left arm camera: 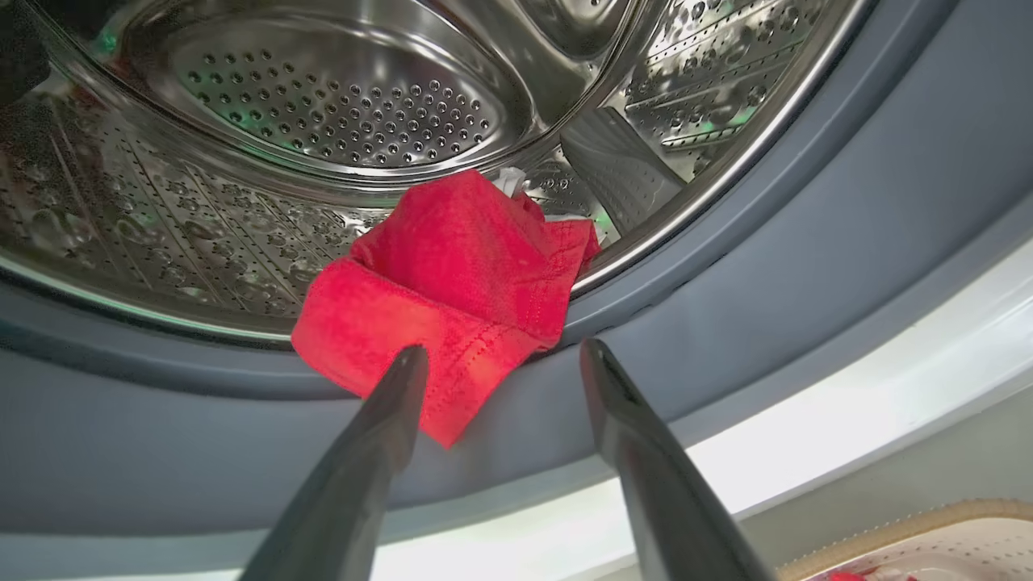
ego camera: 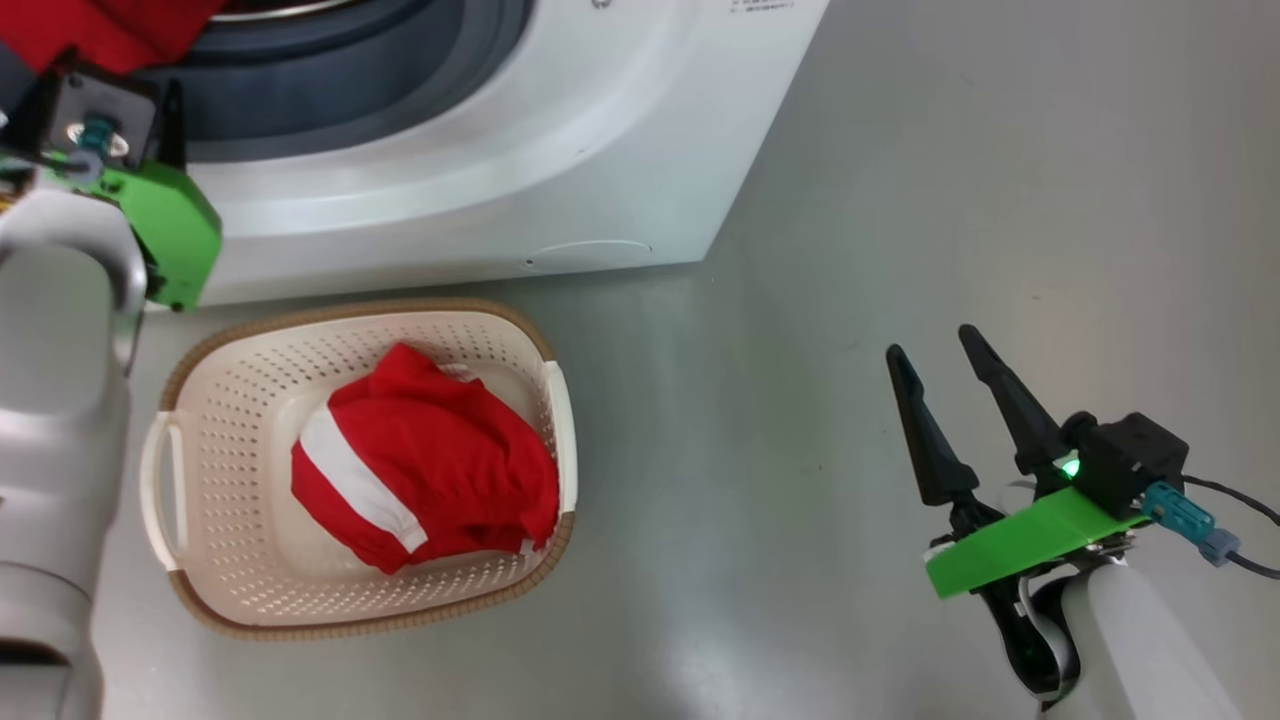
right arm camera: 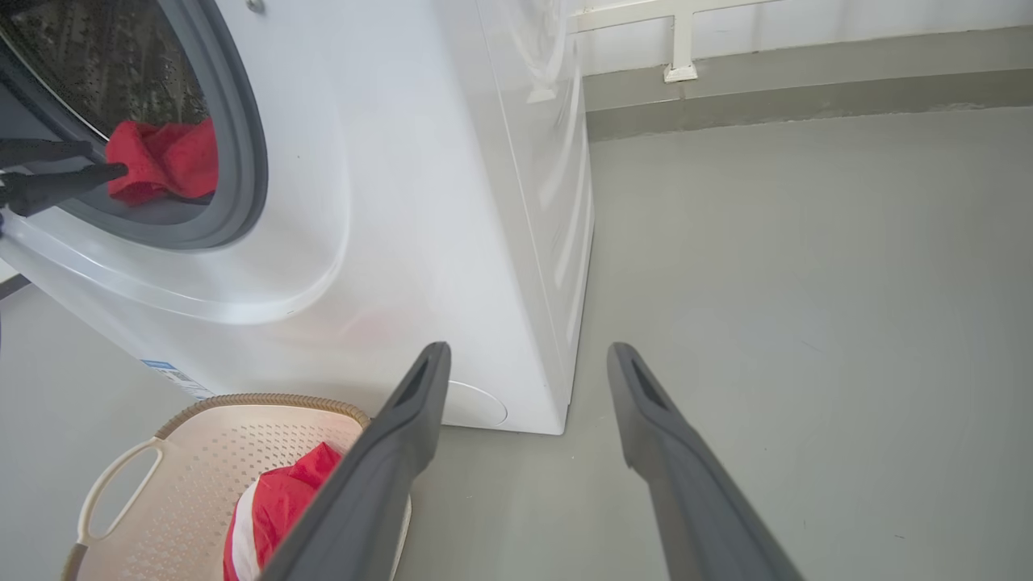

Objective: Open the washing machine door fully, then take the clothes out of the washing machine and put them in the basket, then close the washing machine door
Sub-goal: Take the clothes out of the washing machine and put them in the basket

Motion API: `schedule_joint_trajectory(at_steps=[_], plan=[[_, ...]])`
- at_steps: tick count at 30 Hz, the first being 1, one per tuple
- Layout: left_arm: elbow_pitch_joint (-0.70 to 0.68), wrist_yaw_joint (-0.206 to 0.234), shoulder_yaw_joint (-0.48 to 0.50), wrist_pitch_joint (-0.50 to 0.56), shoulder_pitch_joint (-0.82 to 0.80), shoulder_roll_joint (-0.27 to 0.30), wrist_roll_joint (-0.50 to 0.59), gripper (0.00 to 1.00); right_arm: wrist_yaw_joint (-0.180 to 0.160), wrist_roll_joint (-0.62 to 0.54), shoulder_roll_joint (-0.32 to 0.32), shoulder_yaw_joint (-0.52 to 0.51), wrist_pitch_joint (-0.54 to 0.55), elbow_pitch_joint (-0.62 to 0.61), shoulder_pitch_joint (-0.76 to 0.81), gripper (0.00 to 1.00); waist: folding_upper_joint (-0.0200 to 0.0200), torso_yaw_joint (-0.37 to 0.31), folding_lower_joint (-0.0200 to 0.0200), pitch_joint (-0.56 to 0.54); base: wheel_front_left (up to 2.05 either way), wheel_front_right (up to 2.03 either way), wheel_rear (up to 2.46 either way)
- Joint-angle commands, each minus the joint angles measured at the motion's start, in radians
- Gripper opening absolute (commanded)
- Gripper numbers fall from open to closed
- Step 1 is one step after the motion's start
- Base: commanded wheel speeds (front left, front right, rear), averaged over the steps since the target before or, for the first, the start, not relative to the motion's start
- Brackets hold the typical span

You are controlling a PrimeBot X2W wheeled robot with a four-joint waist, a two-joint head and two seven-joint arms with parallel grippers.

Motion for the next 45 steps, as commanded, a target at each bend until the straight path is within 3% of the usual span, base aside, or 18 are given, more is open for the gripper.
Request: schedule_joint_trajectory(at_steps=[1, 12, 29, 30, 31, 32, 33, 45], plan=[[0.003, 0.017, 0.003, -0.003, -0.040, 0.059, 0.015, 1.00, 0.003, -0.005, 0.003, 0.031, -0.012, -0.026, -0.008, 1.00, 0.0000, -0.015, 0.0000, 0.021, 0.00, 0.00, 0.00], [0.087, 0.070, -0.086, 0.002, -0.138, 0.122, 0.094, 1.00, 0.003, 0.006, 0.018, 0.052, -0.012, -0.027, -0.045, 1.00, 0.0000, -0.057, 0.0000, 0.067, 0.00, 0.00, 0.00], [0.117, 0.113, -0.157, 0.032, -0.179, 0.183, 0.131, 1.00, 0.003, 0.016, 0.040, 0.073, -0.012, -0.042, -0.065, 1.00, 0.0000, -0.087, 0.0000, 0.102, 0.00, 0.00, 0.00], [0.117, 0.119, -0.161, 0.026, -0.181, 0.184, 0.133, 0.82, 0.003, 0.016, 0.041, 0.073, -0.012, -0.042, -0.066, 1.00, 0.0000, -0.086, 0.0000, 0.102, 0.00, 0.00, 0.00], [0.117, 0.122, -0.166, 0.023, -0.181, 0.185, 0.135, 0.43, 0.003, 0.016, 0.041, 0.073, -0.012, -0.042, -0.066, 1.00, 0.0000, -0.086, 0.0000, 0.101, 0.00, 0.00, 0.00], [0.118, 0.124, -0.169, 0.021, -0.182, 0.184, 0.135, 0.18, 0.003, 0.015, 0.041, 0.073, -0.012, -0.042, -0.066, 1.00, 0.0000, -0.085, 0.0000, 0.101, 0.00, 0.00, 0.00], [0.118, 0.127, -0.172, 0.016, -0.184, 0.184, 0.135, 0.01, 0.003, 0.015, 0.042, 0.074, -0.012, -0.042, -0.066, 1.00, 0.0000, -0.085, 0.0000, 0.100, 0.00, 0.00, 0.00], [0.108, 0.132, -0.135, -0.051, -0.171, 0.136, 0.046, 0.00, 0.003, 0.012, 0.041, 0.075, -0.012, -0.036, -0.057, 1.00, 0.0000, -0.071, 0.0000, 0.067, 0.00, 0.00, 0.00]])
